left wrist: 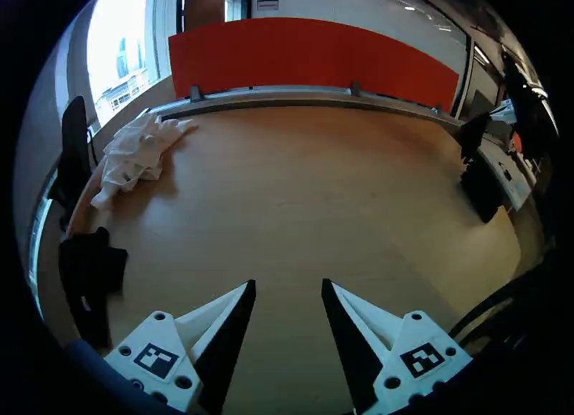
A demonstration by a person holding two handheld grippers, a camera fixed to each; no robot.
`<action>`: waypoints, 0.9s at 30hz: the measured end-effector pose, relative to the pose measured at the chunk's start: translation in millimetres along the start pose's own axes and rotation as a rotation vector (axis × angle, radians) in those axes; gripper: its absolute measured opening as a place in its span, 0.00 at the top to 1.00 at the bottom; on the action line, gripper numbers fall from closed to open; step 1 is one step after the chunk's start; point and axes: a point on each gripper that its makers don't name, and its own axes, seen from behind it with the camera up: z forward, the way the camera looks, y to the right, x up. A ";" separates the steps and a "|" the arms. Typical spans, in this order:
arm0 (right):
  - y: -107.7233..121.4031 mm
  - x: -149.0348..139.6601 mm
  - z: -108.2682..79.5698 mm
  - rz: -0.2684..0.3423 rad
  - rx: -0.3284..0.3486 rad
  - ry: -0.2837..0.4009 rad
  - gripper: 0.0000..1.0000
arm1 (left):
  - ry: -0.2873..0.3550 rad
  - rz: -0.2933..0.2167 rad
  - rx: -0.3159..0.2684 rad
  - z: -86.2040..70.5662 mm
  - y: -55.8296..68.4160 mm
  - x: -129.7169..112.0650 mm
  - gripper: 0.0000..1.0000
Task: Fold towel
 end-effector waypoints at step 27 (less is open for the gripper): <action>-17.6 -112.8 -42.8 0.088 -0.017 -0.117 0.96 | 0.008 0.032 -0.033 -1.9 10.7 0.6 0.33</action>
